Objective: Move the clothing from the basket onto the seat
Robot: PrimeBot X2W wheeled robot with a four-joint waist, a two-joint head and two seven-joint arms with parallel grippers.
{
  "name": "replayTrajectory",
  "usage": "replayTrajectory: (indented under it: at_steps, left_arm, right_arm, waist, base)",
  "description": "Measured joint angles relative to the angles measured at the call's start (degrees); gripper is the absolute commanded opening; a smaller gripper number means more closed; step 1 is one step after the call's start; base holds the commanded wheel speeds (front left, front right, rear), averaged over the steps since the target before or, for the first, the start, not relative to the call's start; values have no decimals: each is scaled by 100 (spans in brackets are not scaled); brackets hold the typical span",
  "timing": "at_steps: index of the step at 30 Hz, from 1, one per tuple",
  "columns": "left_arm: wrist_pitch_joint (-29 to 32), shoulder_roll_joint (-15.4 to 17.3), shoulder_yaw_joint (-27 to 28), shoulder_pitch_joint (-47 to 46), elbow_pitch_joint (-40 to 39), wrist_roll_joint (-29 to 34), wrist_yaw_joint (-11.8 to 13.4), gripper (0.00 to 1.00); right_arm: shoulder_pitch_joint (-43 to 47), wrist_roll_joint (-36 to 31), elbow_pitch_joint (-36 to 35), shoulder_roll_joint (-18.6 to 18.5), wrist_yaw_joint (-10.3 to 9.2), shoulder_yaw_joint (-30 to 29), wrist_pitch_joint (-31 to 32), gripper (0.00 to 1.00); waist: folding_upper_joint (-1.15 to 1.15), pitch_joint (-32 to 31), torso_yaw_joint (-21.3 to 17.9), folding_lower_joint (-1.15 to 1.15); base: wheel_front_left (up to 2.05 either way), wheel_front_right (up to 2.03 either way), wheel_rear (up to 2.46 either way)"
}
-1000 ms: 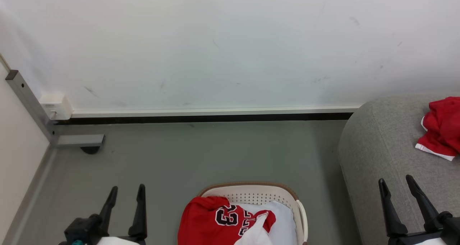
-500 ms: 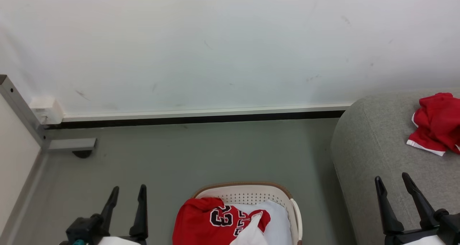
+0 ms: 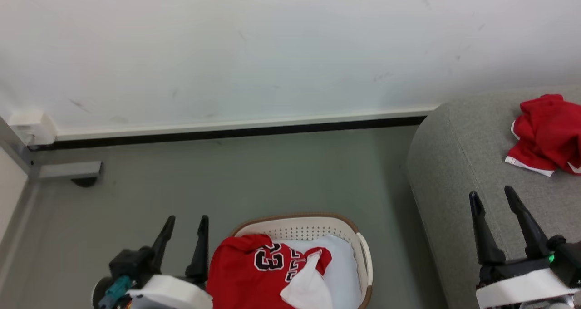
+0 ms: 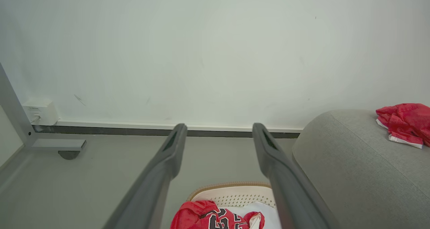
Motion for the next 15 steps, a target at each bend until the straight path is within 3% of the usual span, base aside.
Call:
replayTrajectory:
  at_steps: [5,15]
  left_arm:
    - [0,21,-258,-623,221,111,-26,100]
    - [0,375,-708,-1842,942,237,-60,100]
  right_arm:
    - [-582,101,-140,130,0,-12,0,100]
    - [-1543,85,-356,332,0,-163,-9,100]
  waist:
    - [0,473,-71,2]
    - [0,1662,-293,2]
  base:
    - [0,0,0]
    - [0,0,0]
